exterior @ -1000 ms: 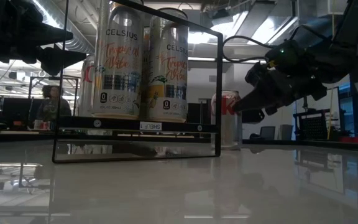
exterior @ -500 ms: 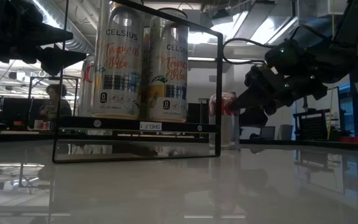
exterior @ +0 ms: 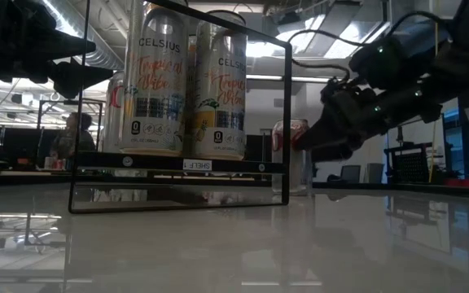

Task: Place canned beverage on shelf
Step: Put the red silver soda can on the shelf aligned with the other red silver soda can

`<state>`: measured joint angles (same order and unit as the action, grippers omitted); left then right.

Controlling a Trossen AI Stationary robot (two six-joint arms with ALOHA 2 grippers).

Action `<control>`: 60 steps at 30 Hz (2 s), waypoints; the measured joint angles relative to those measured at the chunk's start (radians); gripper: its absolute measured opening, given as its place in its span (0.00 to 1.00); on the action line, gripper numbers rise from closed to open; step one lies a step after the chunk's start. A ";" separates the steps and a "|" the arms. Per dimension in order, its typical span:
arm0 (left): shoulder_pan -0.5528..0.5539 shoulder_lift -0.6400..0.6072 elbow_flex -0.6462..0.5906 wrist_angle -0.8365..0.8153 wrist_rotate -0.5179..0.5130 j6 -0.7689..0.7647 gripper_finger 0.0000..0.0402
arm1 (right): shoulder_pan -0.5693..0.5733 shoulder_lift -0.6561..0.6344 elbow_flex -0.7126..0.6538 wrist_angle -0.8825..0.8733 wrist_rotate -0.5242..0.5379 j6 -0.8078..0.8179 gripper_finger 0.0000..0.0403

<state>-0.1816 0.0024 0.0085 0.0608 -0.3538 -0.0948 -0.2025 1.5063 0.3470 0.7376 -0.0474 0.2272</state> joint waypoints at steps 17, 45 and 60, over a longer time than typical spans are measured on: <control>0.000 0.000 0.000 0.000 0.000 0.000 0.90 | 0.103 0.090 0.062 0.029 0.245 0.005 0.99; 0.000 0.000 0.000 0.000 0.000 0.000 0.90 | 0.163 0.169 0.121 -0.026 0.358 -0.030 0.83; 0.000 0.000 0.000 0.000 0.000 0.000 0.90 | 0.161 0.167 0.124 -0.023 0.099 -0.376 0.80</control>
<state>-0.1817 0.0025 0.0086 0.0608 -0.3538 -0.0948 -0.0416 1.6733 0.4706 0.7141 0.0513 -0.1486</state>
